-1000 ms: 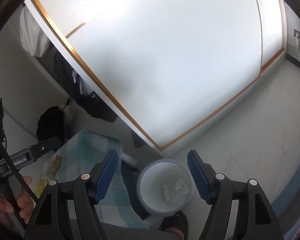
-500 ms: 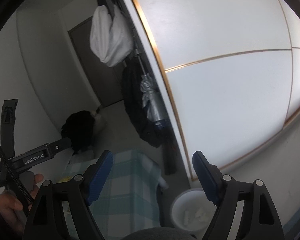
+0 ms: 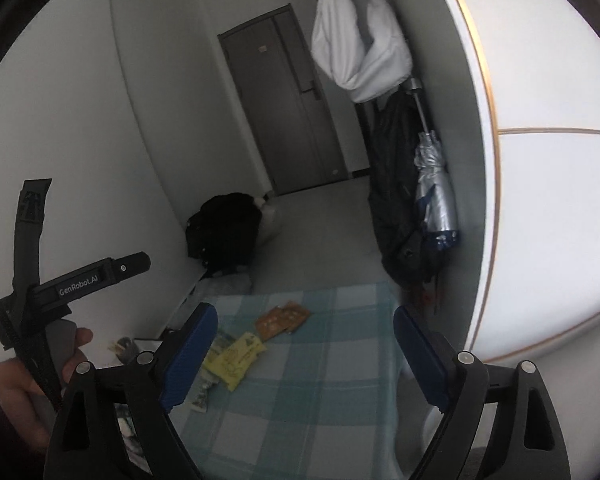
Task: Collect trash
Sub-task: 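Move both open grippers back over the table, then lower the right gripper onto the white printed wrapper and close it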
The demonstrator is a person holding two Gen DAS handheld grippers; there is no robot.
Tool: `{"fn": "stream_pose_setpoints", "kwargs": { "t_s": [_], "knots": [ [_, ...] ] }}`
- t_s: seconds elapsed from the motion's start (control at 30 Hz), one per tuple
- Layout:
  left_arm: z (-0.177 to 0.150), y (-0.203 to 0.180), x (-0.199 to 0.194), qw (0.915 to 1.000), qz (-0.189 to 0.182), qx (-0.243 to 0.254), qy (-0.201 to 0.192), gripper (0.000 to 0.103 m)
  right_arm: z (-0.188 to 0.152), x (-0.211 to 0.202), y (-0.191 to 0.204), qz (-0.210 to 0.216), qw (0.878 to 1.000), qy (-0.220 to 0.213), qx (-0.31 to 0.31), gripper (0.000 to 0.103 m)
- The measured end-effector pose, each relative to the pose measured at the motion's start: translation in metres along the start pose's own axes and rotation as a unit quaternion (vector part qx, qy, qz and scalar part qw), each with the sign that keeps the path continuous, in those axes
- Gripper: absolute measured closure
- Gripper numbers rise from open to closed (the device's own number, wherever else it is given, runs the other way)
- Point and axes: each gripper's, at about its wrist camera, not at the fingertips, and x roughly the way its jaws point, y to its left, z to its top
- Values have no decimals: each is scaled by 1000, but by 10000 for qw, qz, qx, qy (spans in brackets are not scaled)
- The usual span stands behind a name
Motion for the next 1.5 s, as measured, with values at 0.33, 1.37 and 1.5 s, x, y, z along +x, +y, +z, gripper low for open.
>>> {"fn": "stream_pose_setpoints", "kwargs": {
  "t_s": [0.33, 1.37, 1.5],
  "knots": [
    [-13, 74, 13, 9993, 178, -316, -78, 1, -27, 51, 57, 344, 9976, 474, -360, 12],
    [-29, 195, 67, 9792, 283, -1747, 997, 1, -119, 228, 152, 662, 9611, 2606, -632, 22],
    [-28, 200, 69, 9762, 247, -1891, 1034, 1, -128, 239, 158, 608, 9569, 2737, -754, 31]
  ]
}}
